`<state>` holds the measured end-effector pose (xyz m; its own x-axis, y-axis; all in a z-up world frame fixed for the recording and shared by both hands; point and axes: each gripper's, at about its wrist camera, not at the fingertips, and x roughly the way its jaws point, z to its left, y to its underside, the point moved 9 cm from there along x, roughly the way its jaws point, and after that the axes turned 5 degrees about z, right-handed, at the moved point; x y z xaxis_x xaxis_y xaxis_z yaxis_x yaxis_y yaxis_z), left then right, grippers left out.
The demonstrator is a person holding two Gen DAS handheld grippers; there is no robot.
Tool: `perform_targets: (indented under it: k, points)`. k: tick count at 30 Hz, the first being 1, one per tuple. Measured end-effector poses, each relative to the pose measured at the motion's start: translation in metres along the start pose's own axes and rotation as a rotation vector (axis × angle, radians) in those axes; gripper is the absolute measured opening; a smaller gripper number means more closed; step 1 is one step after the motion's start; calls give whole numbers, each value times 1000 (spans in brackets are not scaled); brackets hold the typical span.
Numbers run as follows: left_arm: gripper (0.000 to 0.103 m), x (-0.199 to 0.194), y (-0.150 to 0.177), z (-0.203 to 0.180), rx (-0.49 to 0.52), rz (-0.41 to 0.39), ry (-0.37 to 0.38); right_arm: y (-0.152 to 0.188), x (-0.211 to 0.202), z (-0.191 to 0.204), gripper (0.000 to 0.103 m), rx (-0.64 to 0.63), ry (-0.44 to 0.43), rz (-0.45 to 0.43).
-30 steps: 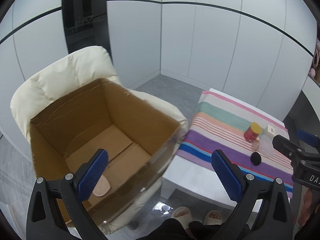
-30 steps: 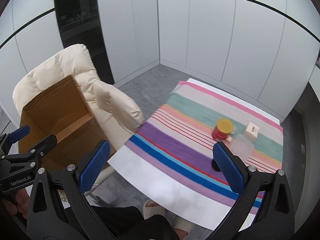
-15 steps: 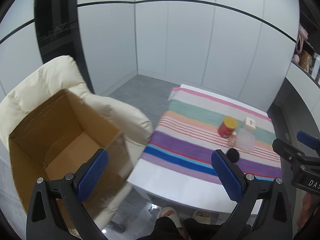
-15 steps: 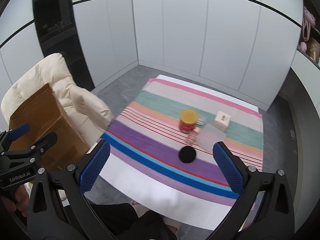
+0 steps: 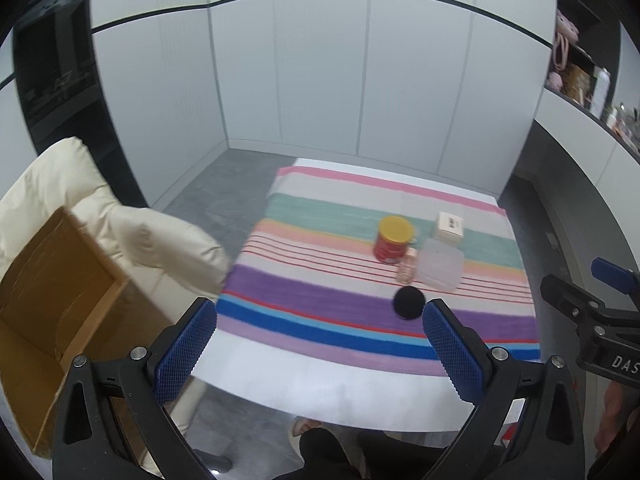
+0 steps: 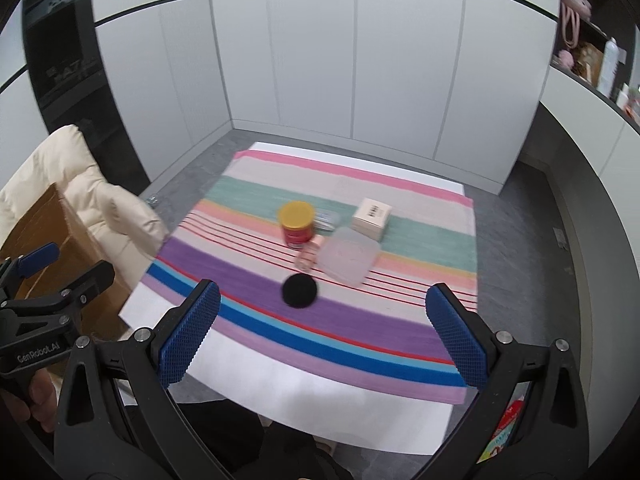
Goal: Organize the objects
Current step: 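Grasp the black round sponge with the left tool while the right tool grasps the clear plastic box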
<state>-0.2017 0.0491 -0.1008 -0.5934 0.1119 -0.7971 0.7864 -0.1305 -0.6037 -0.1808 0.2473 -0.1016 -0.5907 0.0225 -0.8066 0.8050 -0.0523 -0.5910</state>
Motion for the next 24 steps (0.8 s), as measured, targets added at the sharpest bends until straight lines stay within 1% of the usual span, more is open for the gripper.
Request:
perform_targets:
  k: [5, 7, 12, 16, 19, 21, 22, 24]
  points:
    - [103, 14, 2, -29, 53, 23, 27, 5, 8, -28, 103, 5, 42, 15]
    - [103, 25, 6, -38, 67, 59, 42, 11, 11, -37, 103, 0, 58, 29]
    - [103, 45, 6, -57, 98, 82, 47, 19, 28, -54, 103, -11, 90, 50]
    - [103, 68, 9, -73, 109, 126, 70, 25, 47, -62, 103, 12, 72, 82]
    - [102, 88, 12, -80, 121, 151, 64, 27, 66, -67, 103, -6, 73, 103]
    - [102, 102, 14, -83, 111, 171, 70, 27, 78, -71, 103, -13, 80, 116]
    - [102, 110, 14, -86, 112, 176, 74, 27, 86, -72, 103, -14, 70, 124]
    - [102, 126, 14, -93, 144, 181, 66, 25, 98, -74, 103, -22, 53, 129]
